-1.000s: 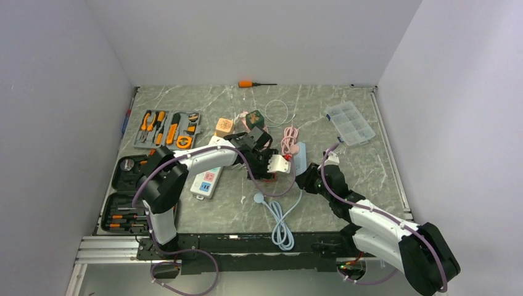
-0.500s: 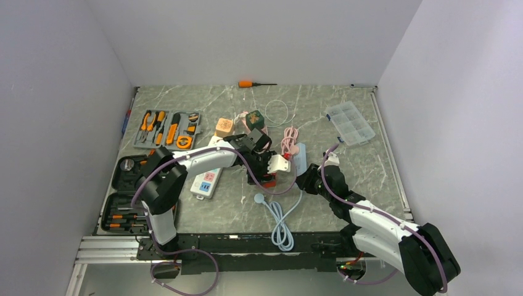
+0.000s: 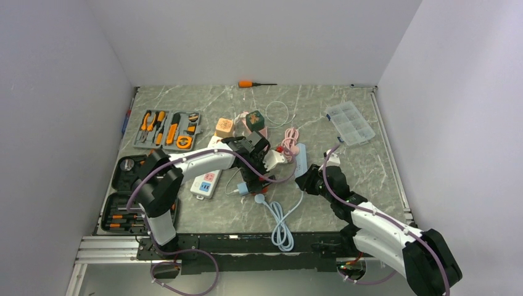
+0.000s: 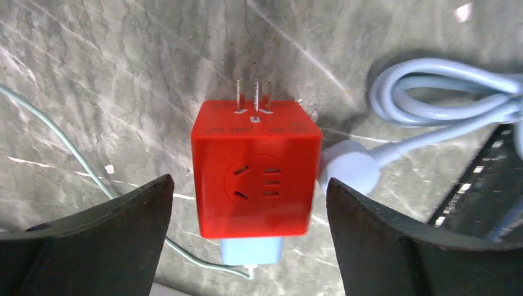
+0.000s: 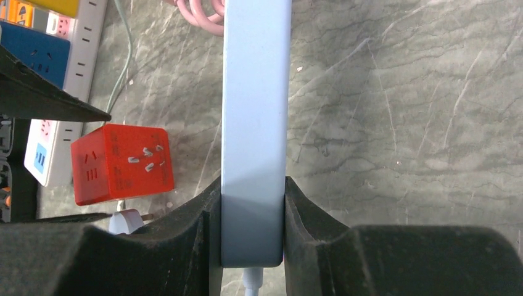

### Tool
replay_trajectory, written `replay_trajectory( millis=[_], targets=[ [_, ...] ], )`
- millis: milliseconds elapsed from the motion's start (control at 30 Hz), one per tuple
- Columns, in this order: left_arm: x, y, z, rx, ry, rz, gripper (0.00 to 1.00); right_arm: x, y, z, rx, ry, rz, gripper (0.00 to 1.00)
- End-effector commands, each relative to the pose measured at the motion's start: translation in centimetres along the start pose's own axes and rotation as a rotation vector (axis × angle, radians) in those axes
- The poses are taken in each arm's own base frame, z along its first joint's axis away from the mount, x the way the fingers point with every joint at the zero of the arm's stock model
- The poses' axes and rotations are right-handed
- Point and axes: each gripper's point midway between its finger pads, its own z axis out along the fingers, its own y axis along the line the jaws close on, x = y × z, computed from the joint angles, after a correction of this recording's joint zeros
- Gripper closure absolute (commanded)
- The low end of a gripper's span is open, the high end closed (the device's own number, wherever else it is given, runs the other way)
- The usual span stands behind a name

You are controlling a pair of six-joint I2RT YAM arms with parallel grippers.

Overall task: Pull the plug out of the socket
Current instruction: Place the plug at the center of the board, then remove the plug from the socket.

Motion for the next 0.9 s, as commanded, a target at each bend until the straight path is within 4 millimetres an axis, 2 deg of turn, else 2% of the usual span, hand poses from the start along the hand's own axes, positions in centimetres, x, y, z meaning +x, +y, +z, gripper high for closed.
replay_trajectory(
  millis=[0, 100, 167, 300, 367, 467, 567, 667, 867],
  targets=[
    [-3.5, -2.0, -3.4, 0.07, -0.161, -0.203, 0.01, -3.8, 2.7, -0.7, -0.068, -0.105, -0.022, 1.0],
    [-5.6, -3.9, -5.3, 0.194, -0.227, -0.278, 0.01, -3.9, 2.7, -0.8, -0.063, -0.102, -0.03, 1.0],
    [-7.2, -4.2, -6.6, 0.232, -0.277, -0.283, 0.01, -3.9, 2.8, -0.8, -0.064, -0.097, -0.036, 1.0],
    [-11.4, -0.7, -9.6, 0.171, -0.403, -0.261, 0.01, -4.6, 3.6, -0.8, -0.083, -0.104, -0.062, 1.0],
    [-13.6, 1.7, -11.0, 0.099, -0.461, -0.184, 0.01, -5.0, 4.2, -0.9, -0.101, -0.11, -0.08, 1.0],
    [-16.2, 3.9, -11.9, 0.017, -0.534, -0.025, 0.01, -5.7, 5.3, -1.0, -0.139, -0.107, -0.12, 1.0],
    [-17.6, 5.3, -11.3, -0.028, -0.559, 0.104, 0.01, -6.4, 6.5, -1.1, -0.177, -0.106, -0.151, 1.0],
    [-18.2, 6.0, -9.8, -0.026, -0.563, 0.193, 0.01, -7.1, 7.8, -1.3, -0.215, -0.105, -0.181, 1.0],
    [-17.7, 7.3, -6.5, -0.03, -0.533, 0.285, 0.01, -8.9, 9.8, -1.3, -0.261, -0.126, -0.224, 1.0]
  ],
)
